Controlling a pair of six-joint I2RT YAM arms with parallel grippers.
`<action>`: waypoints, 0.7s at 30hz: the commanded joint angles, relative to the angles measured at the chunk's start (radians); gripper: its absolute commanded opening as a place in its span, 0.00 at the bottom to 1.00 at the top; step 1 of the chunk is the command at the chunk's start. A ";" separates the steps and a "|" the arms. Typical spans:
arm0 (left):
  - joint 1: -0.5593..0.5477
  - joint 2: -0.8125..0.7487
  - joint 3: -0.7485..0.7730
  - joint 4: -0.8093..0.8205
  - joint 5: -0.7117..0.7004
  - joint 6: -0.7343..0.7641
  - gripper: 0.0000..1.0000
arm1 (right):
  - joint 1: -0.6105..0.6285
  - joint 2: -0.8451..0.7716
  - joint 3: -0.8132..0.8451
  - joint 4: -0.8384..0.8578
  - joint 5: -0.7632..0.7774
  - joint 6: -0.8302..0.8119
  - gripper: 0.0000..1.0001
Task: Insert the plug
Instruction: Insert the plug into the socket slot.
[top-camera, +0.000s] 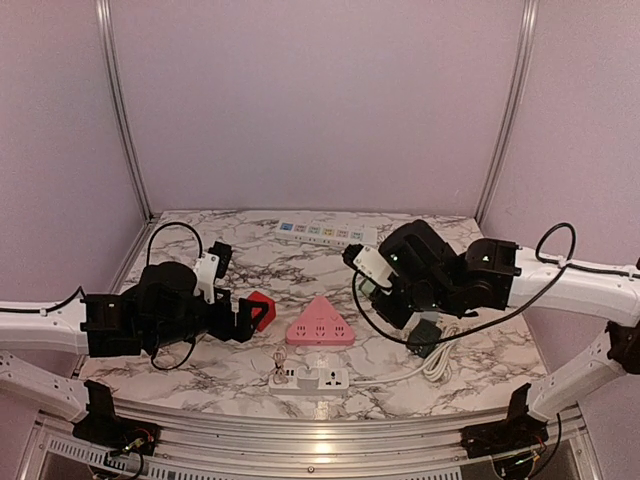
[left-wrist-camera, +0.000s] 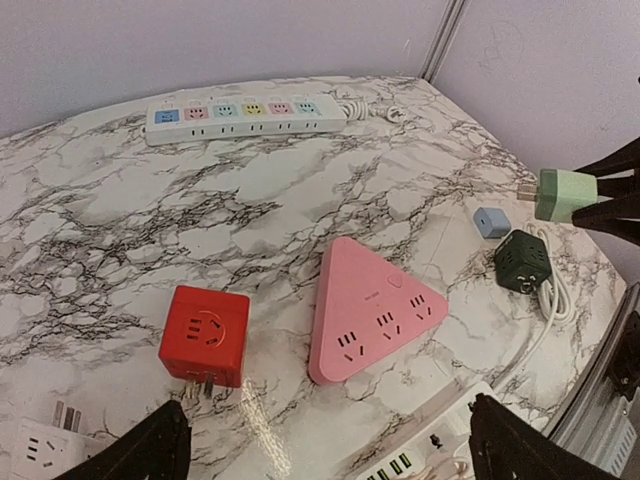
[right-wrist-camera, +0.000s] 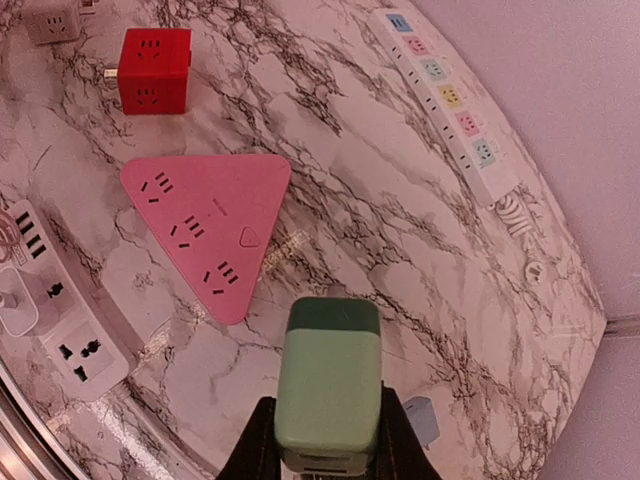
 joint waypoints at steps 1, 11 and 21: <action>0.004 0.039 -0.025 0.013 -0.080 0.110 0.99 | -0.127 0.052 0.101 -0.031 -0.195 -0.093 0.00; 0.014 0.163 -0.048 0.171 -0.084 0.166 0.99 | -0.186 0.275 0.219 -0.073 -0.293 -0.181 0.00; 0.023 0.334 0.102 0.126 -0.167 0.151 0.99 | -0.185 0.363 0.280 -0.099 -0.265 -0.212 0.00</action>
